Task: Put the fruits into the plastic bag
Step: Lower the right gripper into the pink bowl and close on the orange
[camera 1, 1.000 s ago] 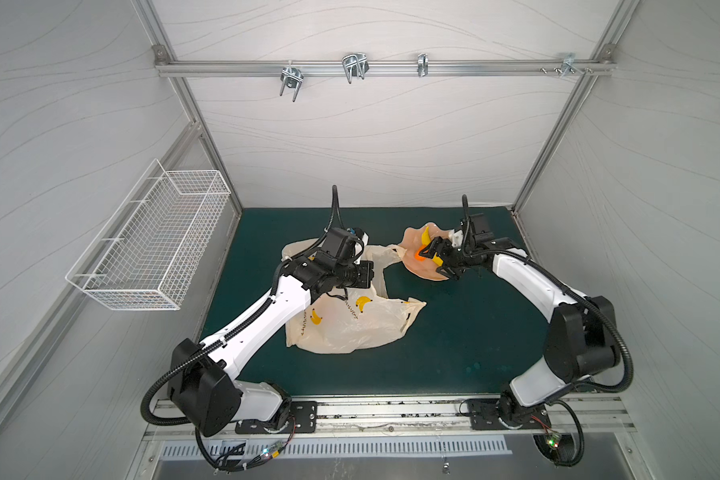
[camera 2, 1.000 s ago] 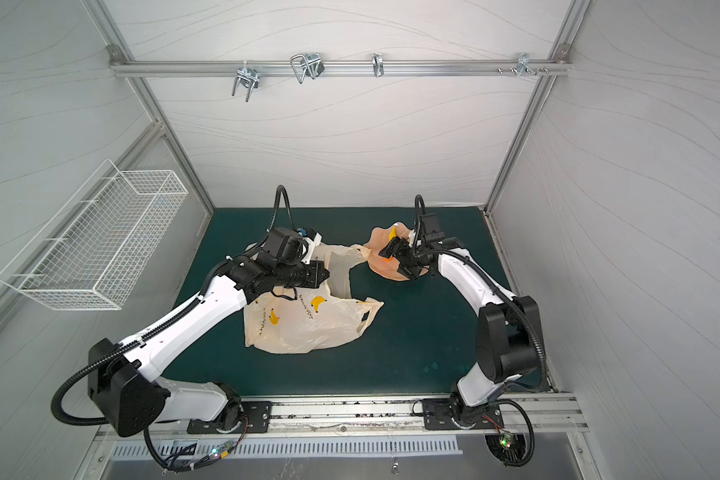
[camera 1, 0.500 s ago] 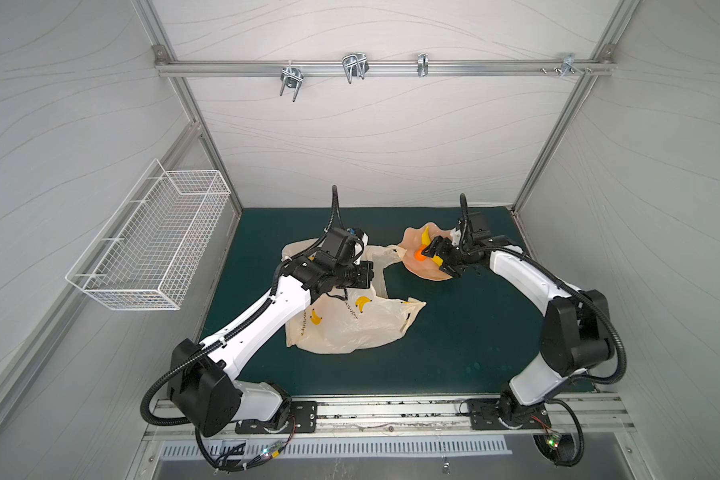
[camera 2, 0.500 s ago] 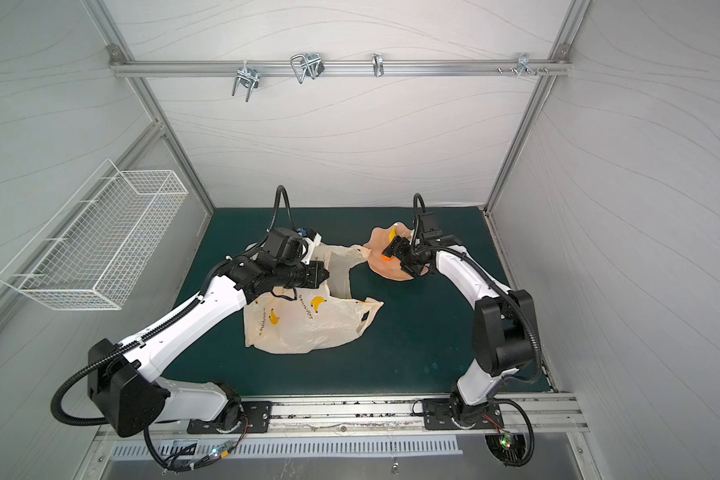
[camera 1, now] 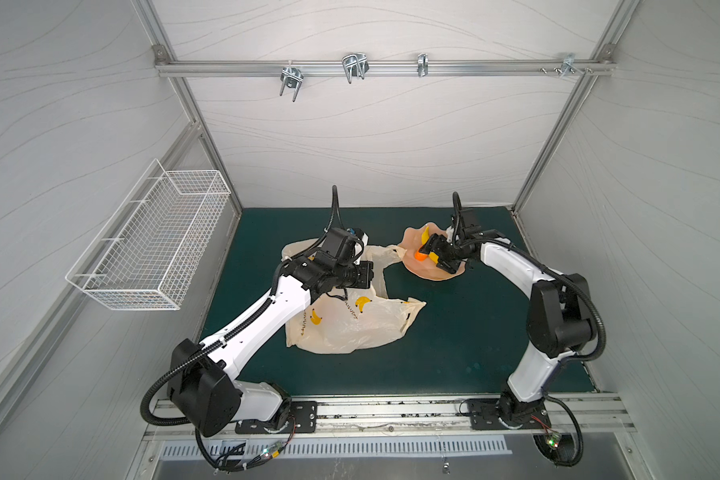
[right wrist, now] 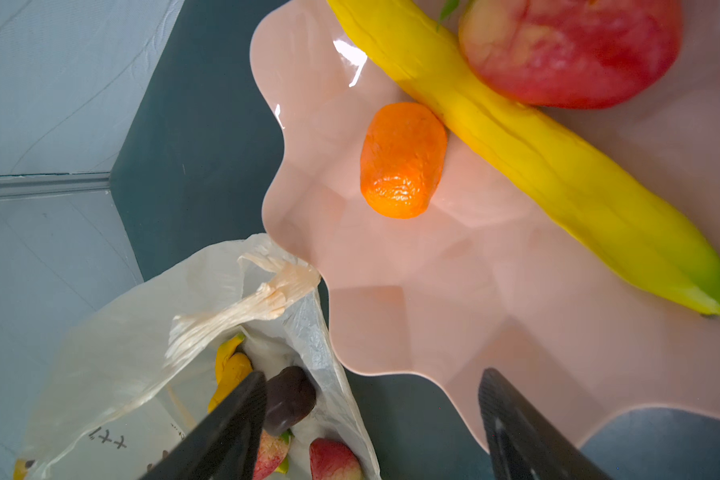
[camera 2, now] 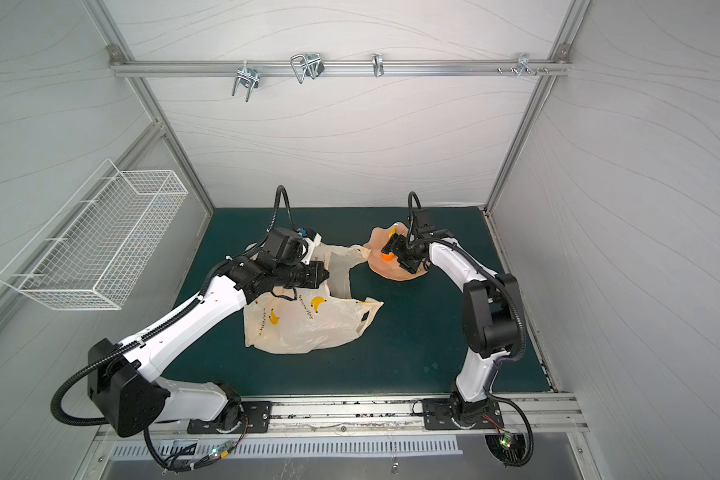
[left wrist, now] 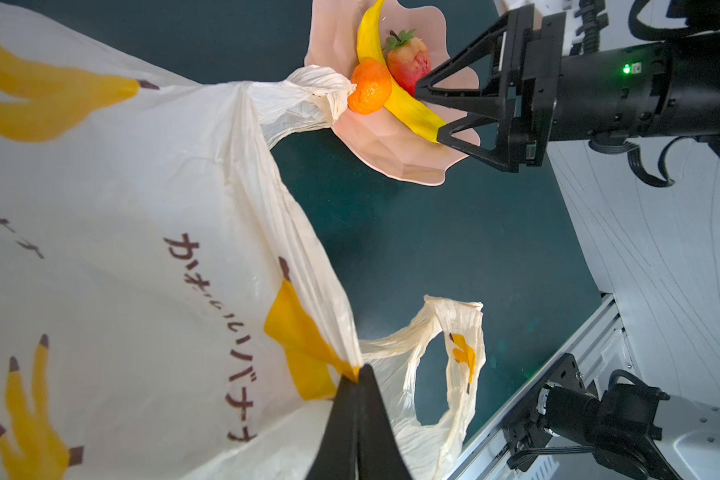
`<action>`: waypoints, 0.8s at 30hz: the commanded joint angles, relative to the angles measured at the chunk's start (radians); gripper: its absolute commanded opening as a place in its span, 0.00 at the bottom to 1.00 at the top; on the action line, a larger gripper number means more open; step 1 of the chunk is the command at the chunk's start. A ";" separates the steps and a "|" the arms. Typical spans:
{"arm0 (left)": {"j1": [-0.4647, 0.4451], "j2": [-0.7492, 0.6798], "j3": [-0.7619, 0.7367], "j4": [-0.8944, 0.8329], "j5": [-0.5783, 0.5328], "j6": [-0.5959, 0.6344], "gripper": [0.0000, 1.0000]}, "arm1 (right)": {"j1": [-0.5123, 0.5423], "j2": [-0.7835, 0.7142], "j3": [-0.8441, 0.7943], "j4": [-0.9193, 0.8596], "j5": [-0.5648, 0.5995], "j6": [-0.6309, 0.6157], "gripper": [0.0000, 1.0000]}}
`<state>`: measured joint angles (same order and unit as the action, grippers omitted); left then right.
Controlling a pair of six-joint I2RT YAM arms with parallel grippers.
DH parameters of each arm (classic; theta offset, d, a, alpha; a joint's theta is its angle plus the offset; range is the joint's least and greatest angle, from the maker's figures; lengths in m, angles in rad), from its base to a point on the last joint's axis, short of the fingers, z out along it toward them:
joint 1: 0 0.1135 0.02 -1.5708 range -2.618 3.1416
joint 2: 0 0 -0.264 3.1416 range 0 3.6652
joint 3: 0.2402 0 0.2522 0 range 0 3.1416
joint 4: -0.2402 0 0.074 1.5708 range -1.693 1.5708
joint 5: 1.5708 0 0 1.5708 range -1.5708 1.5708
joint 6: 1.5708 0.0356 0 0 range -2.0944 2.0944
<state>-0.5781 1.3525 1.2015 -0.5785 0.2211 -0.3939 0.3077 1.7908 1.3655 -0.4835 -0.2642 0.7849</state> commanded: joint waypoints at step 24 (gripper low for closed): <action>-0.002 -0.020 0.000 0.002 -0.001 0.003 0.00 | -0.006 0.361 0.293 -0.068 0.100 0.017 0.59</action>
<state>-0.5781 1.3487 1.1957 -0.5858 0.2211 -0.3962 0.3069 2.1193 1.6333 -0.5060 -0.1932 0.7959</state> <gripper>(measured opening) 0.047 0.592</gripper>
